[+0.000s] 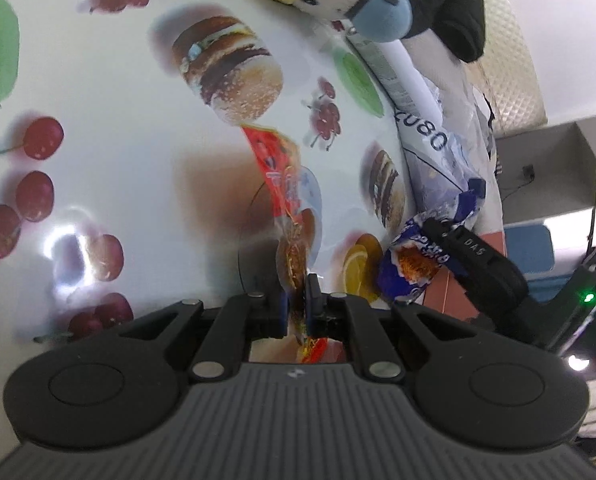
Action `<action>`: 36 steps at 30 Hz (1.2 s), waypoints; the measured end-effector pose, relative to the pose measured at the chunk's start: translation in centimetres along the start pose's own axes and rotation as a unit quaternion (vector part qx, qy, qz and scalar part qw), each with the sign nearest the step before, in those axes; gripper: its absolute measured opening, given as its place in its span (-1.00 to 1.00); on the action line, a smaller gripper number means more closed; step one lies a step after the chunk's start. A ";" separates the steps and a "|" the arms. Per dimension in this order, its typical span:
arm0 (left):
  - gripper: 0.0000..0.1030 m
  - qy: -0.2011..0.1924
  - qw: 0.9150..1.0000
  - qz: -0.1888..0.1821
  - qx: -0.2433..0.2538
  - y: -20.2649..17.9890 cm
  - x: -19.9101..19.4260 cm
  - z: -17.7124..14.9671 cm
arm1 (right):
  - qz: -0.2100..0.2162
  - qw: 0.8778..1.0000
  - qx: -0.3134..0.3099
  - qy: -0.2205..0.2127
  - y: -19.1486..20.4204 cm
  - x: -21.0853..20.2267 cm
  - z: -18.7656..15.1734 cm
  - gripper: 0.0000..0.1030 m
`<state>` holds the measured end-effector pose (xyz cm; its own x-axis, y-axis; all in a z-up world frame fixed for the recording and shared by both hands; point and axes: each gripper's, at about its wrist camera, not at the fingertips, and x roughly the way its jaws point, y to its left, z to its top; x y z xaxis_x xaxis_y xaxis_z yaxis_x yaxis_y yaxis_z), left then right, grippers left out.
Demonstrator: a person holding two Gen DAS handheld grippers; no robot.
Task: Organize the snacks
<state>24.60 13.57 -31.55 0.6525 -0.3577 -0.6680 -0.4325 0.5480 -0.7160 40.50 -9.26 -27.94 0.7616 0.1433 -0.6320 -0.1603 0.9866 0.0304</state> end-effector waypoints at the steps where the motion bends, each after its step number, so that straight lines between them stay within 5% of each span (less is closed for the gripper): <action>1: -0.83 -0.001 1.000 0.003 0.006 -0.2 -0.2 -0.2 | 0.002 1.000 0.001 -0.003 0.1 -0.5 0.0 -0.32; 20: -0.86 0.018 0.993 0.025 0.113 -3.0 -7.2 -6.1 | 0.065 0.997 0.029 -0.017 0.6 -17.0 -5.4 -0.33; 36: -0.86 -0.010 0.966 0.054 0.252 -8.7 -13.7 -12.4 | 0.058 0.996 0.043 -0.044 -0.6 -28.3 -8.7 -0.33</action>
<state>11.70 4.31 -18.64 0.6351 -0.2658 -0.7253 -0.1434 0.8821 -0.4488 13.58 -14.60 -16.78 0.7941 0.2598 -0.5495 -0.1998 0.9654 0.1678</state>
